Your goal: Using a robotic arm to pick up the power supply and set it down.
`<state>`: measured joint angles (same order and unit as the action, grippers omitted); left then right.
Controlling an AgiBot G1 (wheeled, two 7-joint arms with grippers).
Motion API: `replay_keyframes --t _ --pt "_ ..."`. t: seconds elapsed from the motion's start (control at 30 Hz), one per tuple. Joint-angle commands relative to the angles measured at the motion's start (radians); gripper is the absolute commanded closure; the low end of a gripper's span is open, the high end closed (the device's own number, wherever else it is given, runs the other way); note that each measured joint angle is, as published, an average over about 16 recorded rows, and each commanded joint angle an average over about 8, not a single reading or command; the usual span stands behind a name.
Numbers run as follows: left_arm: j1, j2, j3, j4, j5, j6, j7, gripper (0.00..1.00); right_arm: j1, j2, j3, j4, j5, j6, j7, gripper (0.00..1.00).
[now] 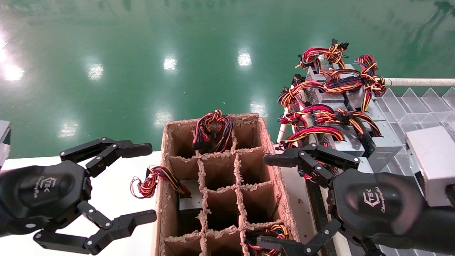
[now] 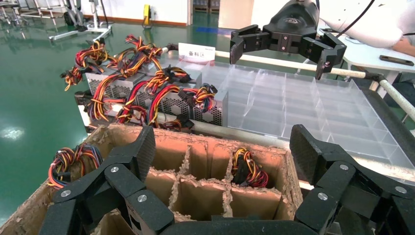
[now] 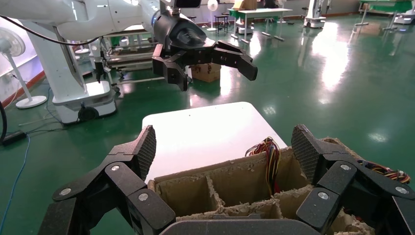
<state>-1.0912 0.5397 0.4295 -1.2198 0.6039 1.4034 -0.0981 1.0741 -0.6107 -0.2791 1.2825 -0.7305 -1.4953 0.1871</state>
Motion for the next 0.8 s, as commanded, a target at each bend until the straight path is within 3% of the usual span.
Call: replay_keyframes --t 0.03,0.33,0.37,0.6,0.63,0.8 --pt "0.0 0.0 0.0 0.0 0.0 0.0 0.0 0.0 0.0 0.0 0.0 0.0 0.0 0.0 0.0 0.0" --pt "0.0 0.0 0.0 0.0 0.0 0.0 0.0 0.0 0.0 0.0 0.0 0.0 0.0 0.0 0.0 0.0" --pt "0.0 0.0 0.0 0.0 0.0 0.0 0.0 0.05 0.0 0.0 0.0 0.0 0.0 0.0 0.0 0.0" --pt "0.0 0.0 0.0 0.0 0.0 0.0 0.0 0.92 0.002 0.0 -0.002 0.003 -0.01 0.002 -0.006 0.0" --pt "0.0 0.0 0.0 0.0 0.0 0.0 0.0 1.0 0.003 -0.002 -0.003 0.005 -0.017 0.006 -0.009 0.0" --pt "0.0 0.0 0.0 0.0 0.0 0.0 0.0 1.0 0.009 -0.041 -0.025 0.018 -0.075 0.056 -0.025 0.0"
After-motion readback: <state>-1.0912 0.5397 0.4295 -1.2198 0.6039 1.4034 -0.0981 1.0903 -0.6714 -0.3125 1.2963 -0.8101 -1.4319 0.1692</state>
